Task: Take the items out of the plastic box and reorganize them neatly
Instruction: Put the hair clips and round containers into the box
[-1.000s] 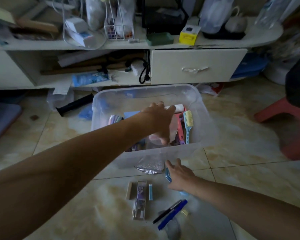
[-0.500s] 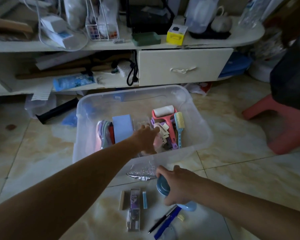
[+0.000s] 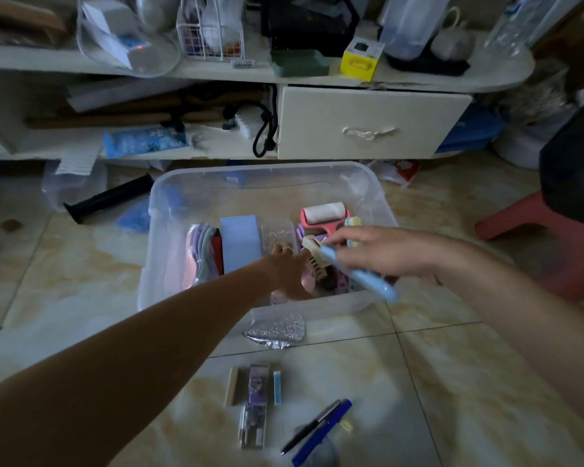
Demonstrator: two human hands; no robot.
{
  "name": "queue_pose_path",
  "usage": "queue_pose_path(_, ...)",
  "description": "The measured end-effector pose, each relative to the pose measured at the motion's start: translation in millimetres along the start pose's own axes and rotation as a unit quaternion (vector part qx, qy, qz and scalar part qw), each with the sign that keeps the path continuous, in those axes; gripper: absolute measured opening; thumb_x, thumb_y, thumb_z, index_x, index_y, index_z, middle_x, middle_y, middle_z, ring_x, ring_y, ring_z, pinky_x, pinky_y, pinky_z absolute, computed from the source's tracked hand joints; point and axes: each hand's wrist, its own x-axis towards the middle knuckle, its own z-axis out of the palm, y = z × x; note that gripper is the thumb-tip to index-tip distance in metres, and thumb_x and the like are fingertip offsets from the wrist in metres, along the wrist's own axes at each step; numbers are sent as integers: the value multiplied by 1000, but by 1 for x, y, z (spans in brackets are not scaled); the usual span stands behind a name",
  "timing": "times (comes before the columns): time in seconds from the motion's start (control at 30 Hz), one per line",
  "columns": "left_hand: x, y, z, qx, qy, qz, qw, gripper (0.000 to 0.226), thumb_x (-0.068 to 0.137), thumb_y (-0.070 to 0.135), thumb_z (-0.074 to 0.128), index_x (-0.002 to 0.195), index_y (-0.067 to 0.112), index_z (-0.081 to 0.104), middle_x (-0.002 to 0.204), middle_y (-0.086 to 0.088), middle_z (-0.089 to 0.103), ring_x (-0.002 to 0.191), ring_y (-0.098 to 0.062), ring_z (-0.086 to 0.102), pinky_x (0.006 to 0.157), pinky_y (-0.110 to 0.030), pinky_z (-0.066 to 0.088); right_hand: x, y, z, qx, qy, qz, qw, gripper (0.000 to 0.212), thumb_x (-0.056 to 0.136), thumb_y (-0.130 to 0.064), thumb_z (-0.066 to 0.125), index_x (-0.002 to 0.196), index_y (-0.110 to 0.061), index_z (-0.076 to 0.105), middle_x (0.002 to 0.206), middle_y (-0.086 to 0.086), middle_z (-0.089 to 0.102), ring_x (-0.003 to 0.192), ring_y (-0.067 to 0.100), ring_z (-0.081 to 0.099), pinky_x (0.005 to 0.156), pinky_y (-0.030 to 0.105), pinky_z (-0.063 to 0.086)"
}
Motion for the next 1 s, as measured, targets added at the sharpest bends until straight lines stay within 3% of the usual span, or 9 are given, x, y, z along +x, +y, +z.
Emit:
queue_pose_path(0.07, 0, -3, -1, -8, 9, 3, 1000, 102, 77, 62, 66, 153, 22, 11, 147, -19, 30, 139, -39, 23, 108, -51, 32, 35, 11, -4, 47, 71, 52, 995, 17, 92, -30, 51, 97, -15, 59, 87, 6, 57, 70, 23, 57, 57, 27, 44)
queue_pose_path(0.13, 1, -6, -2, -8, 2, 11, 1000, 102, 74, 62, 69, 151, 24, 13, 146, -19, 30, 138, -38, 24, 107, -52, 35, 68, 20, -1, 76, 94, 115, 986, 17, 95, -27, 51, 99, -11, 56, 87, 11, 57, 66, 29, 61, 54, 31, 53)
queue_pose_path(0.3, 6, -10, -5, -1, -31, 26, 999, 108, 70, 64, 73, 152, 28, 13, 146, -17, 33, 138, -36, 26, 108, -52, 35, 127, 34, 22, -14, -35, 203, 978, 32, 101, -17, 54, 121, 7, 54, 105, 23, 68, 74, 30, 69, 83, 46, 60)
queue_pose_path(0.47, 7, -16, -4, -10, -27, 37, 999, 114, 67, 61, 78, 153, 25, 10, 148, -16, 33, 139, -35, 24, 110, -53, 34, 152, 35, 37, -142, -50, 124, 981, 36, 96, -19, 60, 128, -3, 59, 111, 13, 62, 78, 21, 61, 57, 26, 52)
queue_pose_path(0.6, 9, -20, 1, -12, -18, 40, 999, 116, 65, 64, 77, 152, 27, 10, 149, -14, 30, 140, -36, 22, 109, -51, 36, 172, 41, 54, -105, -163, 201, 960, 20, 99, -9, 53, 118, 0, 53, 98, 18, 57, 79, 29, 59, 51, 29, 54)
queue_pose_path(0.67, 9, -22, 2, -13, -15, 45, 999, 115, 65, 64, 77, 152, 26, 11, 147, -15, 31, 139, -36, 23, 109, -51, 36, 178, 47, 56, -93, -194, 214, 953, 18, 96, -10, 55, 112, 0, 56, 96, 20, 58, 75, 28, 58, 55, 30, 52)
queue_pose_path(0.73, 9, -23, 2, -14, -12, 49, 999, 115, 65, 65, 77, 151, 25, 12, 145, -16, 33, 137, -35, 25, 108, -52, 37, 181, 54, 54, -55, -237, 221, 944, 40, 92, -16, 60, 127, 1, 58, 114, 28, 60, 79, 28, 58, 68, 34, 51)
queue_pose_path(0.87, 7, -23, 1, -20, -7, 48, 999, 117, 65, 64, 77, 152, 24, 10, 145, -16, 33, 137, -35, 26, 108, -51, 37, 177, 63, 46, -19, -310, 222, 925, 48, 91, -25, 63, 135, -6, 59, 137, 17, 60, 126, 33, 58, 111, 48, 41)
queue_pose_path(1.0, 4, -22, 3, -33, -3, 48, 998, 117, 65, 62, 78, 152, 26, 8, 145, -16, 32, 137, -36, 25, 109, -53, 36, 175, 69, 50, -24, -327, 201, 923, 69, 74, -42, 85, 131, -9, 64, 131, 12, 65, 127, 31, 58, 113, 53, 39)
